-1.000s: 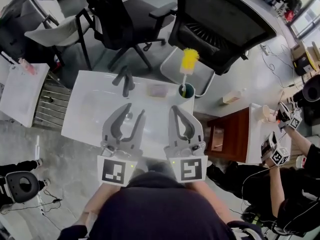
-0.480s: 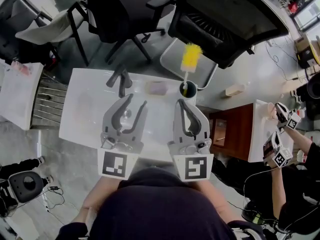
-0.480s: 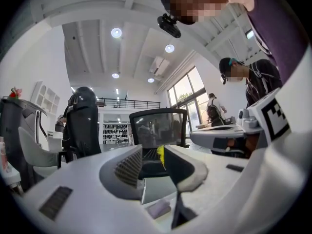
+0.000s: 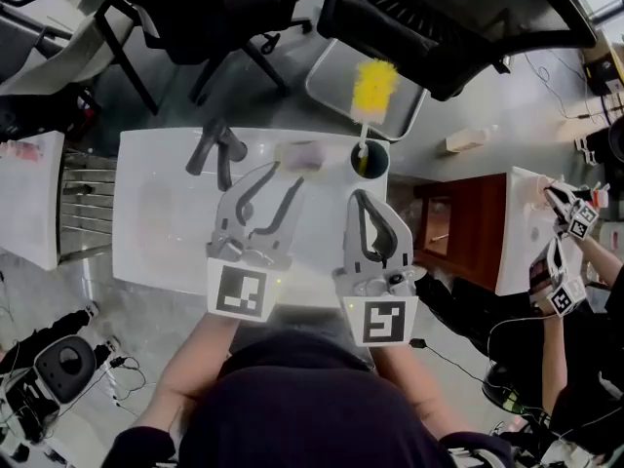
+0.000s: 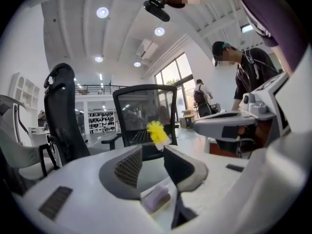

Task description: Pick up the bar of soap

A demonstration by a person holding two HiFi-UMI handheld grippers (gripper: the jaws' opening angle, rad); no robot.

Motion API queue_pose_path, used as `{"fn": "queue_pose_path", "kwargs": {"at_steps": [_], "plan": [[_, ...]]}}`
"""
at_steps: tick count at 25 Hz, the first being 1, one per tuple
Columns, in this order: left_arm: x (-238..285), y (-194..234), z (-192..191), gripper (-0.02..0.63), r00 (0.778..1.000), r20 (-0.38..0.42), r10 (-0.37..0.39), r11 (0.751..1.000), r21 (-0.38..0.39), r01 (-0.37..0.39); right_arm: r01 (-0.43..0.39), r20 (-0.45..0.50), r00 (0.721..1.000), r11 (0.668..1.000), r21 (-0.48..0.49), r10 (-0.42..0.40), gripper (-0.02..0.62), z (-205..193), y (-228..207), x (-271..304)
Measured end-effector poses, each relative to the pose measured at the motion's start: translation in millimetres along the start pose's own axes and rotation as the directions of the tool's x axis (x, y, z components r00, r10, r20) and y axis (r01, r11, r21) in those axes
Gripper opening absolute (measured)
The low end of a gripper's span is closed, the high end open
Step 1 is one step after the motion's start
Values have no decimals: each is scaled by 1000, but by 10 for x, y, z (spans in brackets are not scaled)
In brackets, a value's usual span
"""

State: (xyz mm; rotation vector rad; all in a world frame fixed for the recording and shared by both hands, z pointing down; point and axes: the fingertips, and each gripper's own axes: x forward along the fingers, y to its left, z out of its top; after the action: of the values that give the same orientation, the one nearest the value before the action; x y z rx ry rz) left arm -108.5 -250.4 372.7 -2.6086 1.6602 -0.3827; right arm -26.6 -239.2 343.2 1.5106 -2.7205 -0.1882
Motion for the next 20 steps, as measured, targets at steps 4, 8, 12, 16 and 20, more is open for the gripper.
{"fn": "queue_pose_path", "kwargs": {"at_steps": [4,8,12,16,20], "plan": [[260,-76,-231,120,996,-77,-53,996,61,58,23,-19,1000,1000,15,-23,17,-185,-67,44],[474,-128,-494,120,982,-166,-90,984,137,113,39,-43,998,999,28,-38,17,-364,-106,96],[603,-179,-767,120,955,-274,-110,960,218,173,55,-61,997,997,47,-52,17,-496,-141,111],[712,-213,-1016,120,915,-387,-117,927,288,241,71,-89,994,995,65,-66,17,-629,-185,126],[840,-214,-1267,134,858,-499,-119,893,324,312,75,-107,992,995,65,-67,17,-745,-205,179]]}}
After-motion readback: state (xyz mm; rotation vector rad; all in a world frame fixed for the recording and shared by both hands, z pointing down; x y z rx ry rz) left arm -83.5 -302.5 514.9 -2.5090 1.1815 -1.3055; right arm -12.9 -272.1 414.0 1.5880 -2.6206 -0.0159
